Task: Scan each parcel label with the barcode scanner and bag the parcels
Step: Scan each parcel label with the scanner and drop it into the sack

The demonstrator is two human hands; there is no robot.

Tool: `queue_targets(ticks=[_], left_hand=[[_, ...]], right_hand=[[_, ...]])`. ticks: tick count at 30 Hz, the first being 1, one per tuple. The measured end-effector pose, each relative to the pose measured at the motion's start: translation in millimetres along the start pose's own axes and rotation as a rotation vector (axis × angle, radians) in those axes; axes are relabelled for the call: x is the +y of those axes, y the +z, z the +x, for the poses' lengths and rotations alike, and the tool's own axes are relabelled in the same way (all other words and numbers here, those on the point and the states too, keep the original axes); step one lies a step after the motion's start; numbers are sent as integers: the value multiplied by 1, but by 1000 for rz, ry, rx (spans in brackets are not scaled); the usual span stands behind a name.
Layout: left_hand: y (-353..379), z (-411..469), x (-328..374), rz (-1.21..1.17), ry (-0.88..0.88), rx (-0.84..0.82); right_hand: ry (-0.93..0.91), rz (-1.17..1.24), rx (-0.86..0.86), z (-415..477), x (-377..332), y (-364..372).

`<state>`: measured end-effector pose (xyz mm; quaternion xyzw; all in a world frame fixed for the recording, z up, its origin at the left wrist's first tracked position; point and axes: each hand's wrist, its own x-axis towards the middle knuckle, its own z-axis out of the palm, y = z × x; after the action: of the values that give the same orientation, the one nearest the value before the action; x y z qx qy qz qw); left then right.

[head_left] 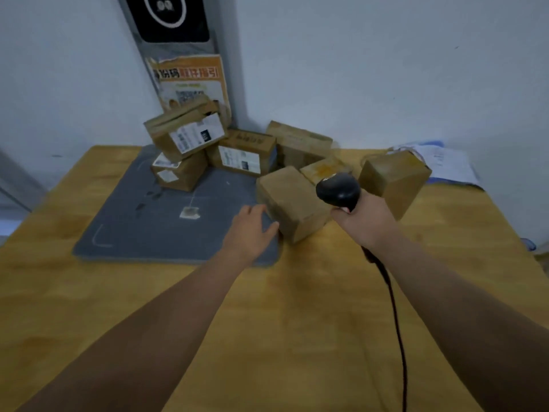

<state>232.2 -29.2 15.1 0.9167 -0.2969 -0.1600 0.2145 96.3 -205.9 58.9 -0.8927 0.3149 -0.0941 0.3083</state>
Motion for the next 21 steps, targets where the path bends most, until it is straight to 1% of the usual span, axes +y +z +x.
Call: queue_targets(ticks=[3,5,7,9,12,14,16,18,20,21], left_hand=[[-5,47,1,14,-40,20],[-6,75,2,-2,-58,33],[-6,101,4,-60,-98,31],[-1,126,5,-161,-165,19],[9,150,-2,-309,-253,2],[17,159,-11,-395,-274,8],[21,161,-22,-527,-325,42],[24,163,-36,-676,-378,64],[27,162,-41,-745,-383,47],[29,160,-41,-773,-372,53]], right_hand=[[64,157,0,45,1,4],[77,308,61,75,-6,3],[101,399,95,110,-14,1],[139,361,25,146,-16,7],[203,152,-102,192,-4,27],[260,12,-92,212,4,37],[298,-46,-92,222,7,44],[349,52,-122,229,12,54],[380,135,-154,234,24,68],[368,130,-177,236,30,73]])
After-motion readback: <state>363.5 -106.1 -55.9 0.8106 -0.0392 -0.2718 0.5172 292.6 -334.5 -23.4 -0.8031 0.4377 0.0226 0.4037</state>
